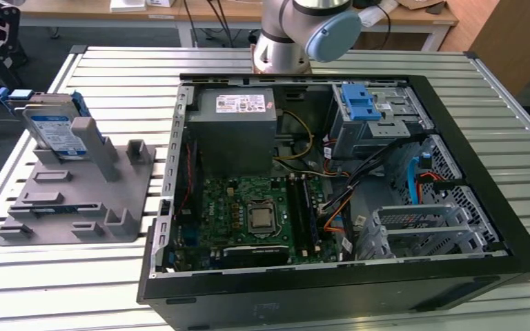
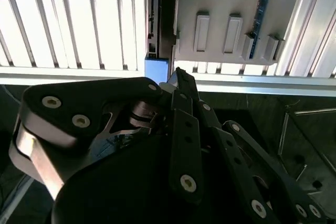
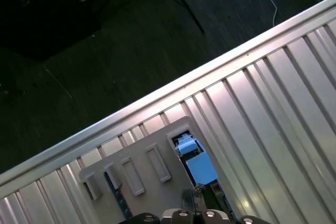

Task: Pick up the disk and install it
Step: 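Pick up the disk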

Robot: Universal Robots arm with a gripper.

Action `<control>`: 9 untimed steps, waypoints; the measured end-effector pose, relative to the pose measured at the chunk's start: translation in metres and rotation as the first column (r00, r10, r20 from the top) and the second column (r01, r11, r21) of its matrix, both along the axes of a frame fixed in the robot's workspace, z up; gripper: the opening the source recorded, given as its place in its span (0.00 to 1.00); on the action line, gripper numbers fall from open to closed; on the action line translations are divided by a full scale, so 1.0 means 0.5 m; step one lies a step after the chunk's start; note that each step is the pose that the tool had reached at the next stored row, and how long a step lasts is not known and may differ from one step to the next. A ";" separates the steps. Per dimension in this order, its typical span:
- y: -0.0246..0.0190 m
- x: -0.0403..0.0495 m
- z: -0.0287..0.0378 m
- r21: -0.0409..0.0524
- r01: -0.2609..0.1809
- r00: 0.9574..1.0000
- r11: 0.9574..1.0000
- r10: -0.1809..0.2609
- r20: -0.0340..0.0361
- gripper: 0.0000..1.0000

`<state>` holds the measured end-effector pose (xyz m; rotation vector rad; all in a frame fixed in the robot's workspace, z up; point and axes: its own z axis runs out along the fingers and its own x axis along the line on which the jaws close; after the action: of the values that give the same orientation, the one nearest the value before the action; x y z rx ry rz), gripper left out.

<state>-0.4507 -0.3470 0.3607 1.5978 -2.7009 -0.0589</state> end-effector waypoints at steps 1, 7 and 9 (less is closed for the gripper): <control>0.0000 0.000 0.000 0.000 -0.018 1.000 1.000 0.018 0.000 0.11; 0.0000 0.000 -0.002 0.000 -0.126 0.992 0.992 0.126 0.000 0.11; 0.0000 0.000 -0.002 0.000 -0.162 0.987 0.987 0.162 0.000 0.11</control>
<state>-0.4507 -0.3470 0.3595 1.8108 -2.5592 -0.0583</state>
